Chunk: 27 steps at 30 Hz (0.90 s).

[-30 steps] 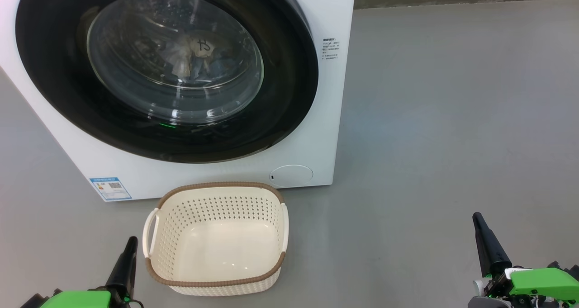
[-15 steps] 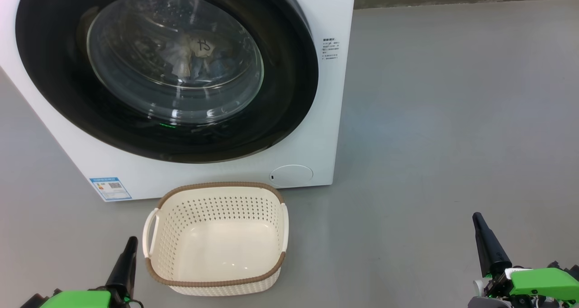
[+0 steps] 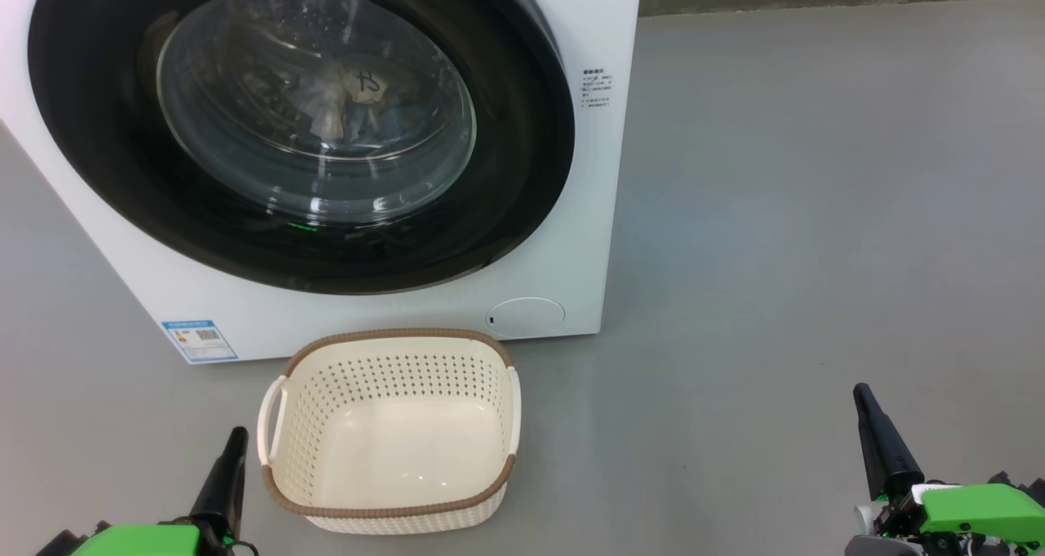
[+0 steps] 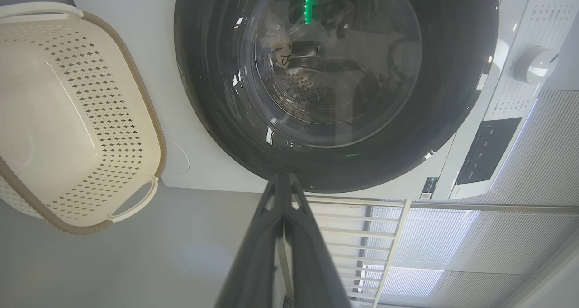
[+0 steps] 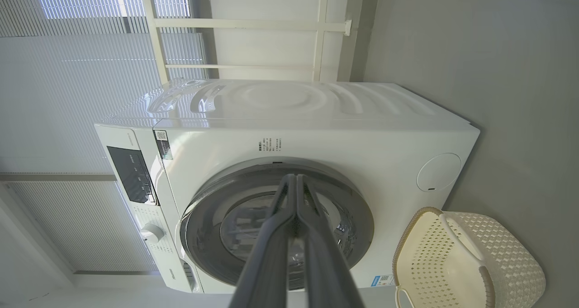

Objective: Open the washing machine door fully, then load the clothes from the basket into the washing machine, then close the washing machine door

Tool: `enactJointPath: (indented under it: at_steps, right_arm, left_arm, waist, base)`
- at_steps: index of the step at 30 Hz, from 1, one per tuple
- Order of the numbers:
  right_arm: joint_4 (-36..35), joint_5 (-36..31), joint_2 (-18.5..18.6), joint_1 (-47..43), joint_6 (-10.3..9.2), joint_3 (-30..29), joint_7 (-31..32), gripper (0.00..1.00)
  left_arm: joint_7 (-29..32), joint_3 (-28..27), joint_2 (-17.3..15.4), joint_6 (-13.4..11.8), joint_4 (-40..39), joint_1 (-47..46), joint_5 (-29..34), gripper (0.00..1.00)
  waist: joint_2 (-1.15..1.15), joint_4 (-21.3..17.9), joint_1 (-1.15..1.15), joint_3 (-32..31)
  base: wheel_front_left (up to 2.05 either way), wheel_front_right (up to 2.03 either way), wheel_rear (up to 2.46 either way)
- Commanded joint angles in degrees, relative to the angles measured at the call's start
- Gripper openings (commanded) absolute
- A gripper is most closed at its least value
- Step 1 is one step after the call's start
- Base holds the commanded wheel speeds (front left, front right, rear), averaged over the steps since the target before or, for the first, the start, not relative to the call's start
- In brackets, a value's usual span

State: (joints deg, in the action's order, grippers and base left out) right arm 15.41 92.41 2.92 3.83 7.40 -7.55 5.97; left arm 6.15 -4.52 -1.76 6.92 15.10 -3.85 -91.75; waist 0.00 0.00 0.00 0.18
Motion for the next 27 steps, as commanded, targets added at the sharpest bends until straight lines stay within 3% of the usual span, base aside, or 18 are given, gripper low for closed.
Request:
enactJointPath:
  at_steps: [1,27]
  right_arm:
    - [-1.39,-0.10,0.13,2.33,0.09,1.21,0.37,0.00]
    - [-1.39,-0.17,0.07,2.34,0.09,1.13,0.43,0.00]
  left_arm:
    - [0.33,-1.98,-1.11,0.57,-1.05,-2.34,-0.43,0.00]
    - [0.32,-1.98,-1.11,0.57,-1.06,-2.34,-0.43,0.00]
  waist:
    - [0.00,0.00,0.00,0.00]
    - [0.00,0.00,0.00,0.00]
  base:
    - [0.00,0.00,0.00]
    - [0.00,0.00,0.00]
